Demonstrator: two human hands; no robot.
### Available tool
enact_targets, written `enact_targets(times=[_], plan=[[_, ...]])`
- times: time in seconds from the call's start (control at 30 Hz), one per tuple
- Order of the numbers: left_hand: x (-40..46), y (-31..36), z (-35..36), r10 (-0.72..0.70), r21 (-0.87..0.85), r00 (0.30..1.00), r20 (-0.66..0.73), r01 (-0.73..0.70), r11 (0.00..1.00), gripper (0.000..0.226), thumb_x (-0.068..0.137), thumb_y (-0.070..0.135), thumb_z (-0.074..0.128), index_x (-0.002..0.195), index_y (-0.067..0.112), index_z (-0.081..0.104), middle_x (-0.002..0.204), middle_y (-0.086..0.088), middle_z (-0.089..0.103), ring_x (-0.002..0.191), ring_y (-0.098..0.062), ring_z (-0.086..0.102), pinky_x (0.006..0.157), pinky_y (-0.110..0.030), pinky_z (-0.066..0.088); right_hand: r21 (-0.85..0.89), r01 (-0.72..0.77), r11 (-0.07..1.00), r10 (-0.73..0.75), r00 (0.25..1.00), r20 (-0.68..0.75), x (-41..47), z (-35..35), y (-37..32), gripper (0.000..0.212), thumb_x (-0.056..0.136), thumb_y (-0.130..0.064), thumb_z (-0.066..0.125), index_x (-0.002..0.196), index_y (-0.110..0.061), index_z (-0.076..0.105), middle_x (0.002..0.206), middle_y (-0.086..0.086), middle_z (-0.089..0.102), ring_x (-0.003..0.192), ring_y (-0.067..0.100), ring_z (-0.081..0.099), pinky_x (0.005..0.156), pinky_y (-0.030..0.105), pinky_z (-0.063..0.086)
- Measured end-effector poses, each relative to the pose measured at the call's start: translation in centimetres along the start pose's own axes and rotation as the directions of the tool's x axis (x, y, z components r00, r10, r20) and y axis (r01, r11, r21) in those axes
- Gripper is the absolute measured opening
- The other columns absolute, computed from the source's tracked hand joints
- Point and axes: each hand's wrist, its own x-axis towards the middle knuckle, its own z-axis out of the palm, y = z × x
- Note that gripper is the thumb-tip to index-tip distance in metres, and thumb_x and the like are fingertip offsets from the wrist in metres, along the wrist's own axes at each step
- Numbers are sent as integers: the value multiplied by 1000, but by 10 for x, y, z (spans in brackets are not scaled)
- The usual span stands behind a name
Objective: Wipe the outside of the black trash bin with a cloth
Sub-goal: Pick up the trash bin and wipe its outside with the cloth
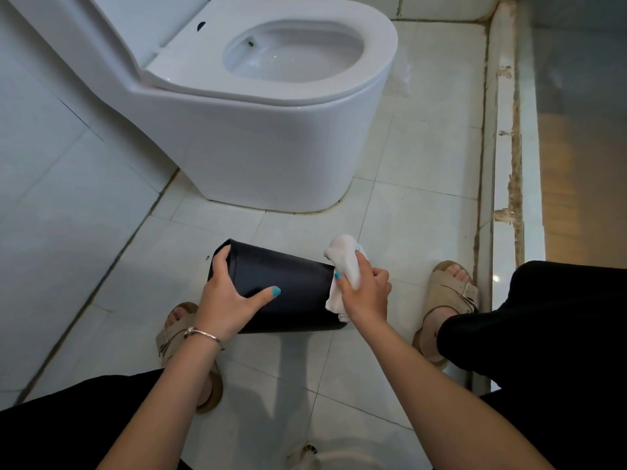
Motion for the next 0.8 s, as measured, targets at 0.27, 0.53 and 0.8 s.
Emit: enact_targets(times=[0.27, 0.53, 0.8], plan=[[9, 13, 7, 97, 294, 986, -133, -55, 954, 86, 70, 52, 77, 136, 23, 30, 121, -8, 61, 96, -29, 63, 69, -30, 47, 20, -56, 998, 56, 998, 7, -6, -5, 5, 61, 90, -45, 59, 144, -39, 32, 125, 5, 36, 119, 26, 38, 95, 36, 43], [19, 12, 7, -27, 15, 980, -198, 31, 999, 74, 71, 31, 82, 120, 7, 32, 108, -13, 55, 109, -33, 56, 78, -29, 41, 152, -32, 988, 31, 999, 10, -19, -6, -20, 61, 89, -38, 63, 144, -36, 37, 121, 5, 35, 118, 30, 42, 90, 27, 34], [23, 5, 5, -92, 52, 994, -54, 95, 994, 98, 78, 43, 74, 150, 10, 17, 151, -11, 34, 137, -28, 35, 107, -36, 34, 230, 43, 972, -48, 999, 14, -29, -6, -42, 65, 85, -36, 68, 143, -36, 39, 117, 1, 34, 113, 26, 48, 101, 31, 40]])
